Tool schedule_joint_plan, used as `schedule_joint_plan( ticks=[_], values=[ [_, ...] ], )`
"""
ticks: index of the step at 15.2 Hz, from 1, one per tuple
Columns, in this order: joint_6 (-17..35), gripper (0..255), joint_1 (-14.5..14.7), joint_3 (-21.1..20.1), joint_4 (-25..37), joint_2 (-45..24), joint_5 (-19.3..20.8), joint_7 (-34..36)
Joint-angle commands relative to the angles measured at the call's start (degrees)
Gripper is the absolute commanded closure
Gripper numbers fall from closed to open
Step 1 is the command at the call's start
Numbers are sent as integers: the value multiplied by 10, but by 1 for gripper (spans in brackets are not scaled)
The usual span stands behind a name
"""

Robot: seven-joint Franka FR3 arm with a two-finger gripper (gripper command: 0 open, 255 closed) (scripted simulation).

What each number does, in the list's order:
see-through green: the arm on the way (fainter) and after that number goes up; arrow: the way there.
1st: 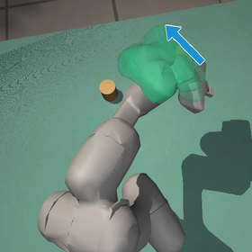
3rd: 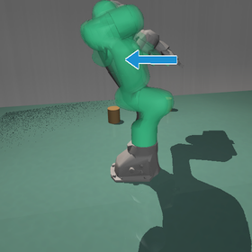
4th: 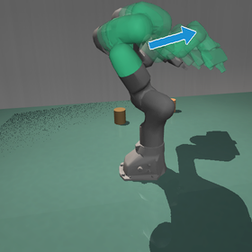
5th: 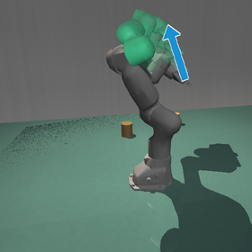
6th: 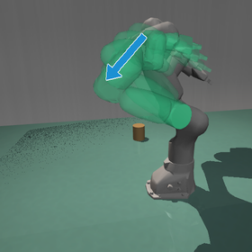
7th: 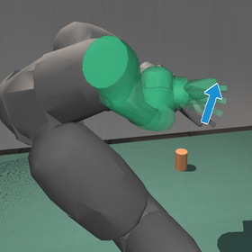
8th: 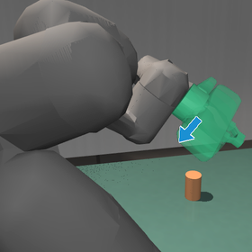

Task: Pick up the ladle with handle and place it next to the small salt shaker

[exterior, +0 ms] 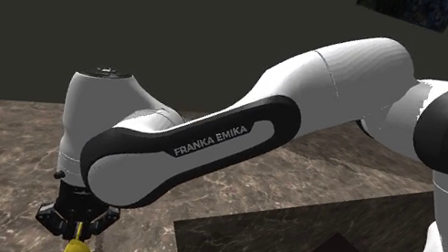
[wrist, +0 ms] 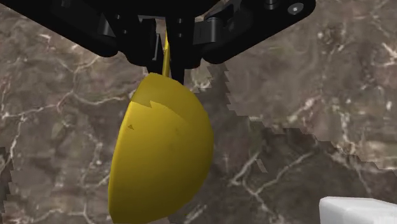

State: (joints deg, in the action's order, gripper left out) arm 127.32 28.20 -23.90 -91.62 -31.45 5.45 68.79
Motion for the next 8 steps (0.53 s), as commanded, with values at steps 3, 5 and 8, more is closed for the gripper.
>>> schedule_joint_plan(
  ticks=[3, 5, 8],
  values=[
    [0, 0, 1, 0, 0, -2, 0, 0],
    [0, 0, 1, 0, 0, -2, 0, 0],
    [-28, 0, -7, -5, 6, 20, -8, -5]
  ],
)
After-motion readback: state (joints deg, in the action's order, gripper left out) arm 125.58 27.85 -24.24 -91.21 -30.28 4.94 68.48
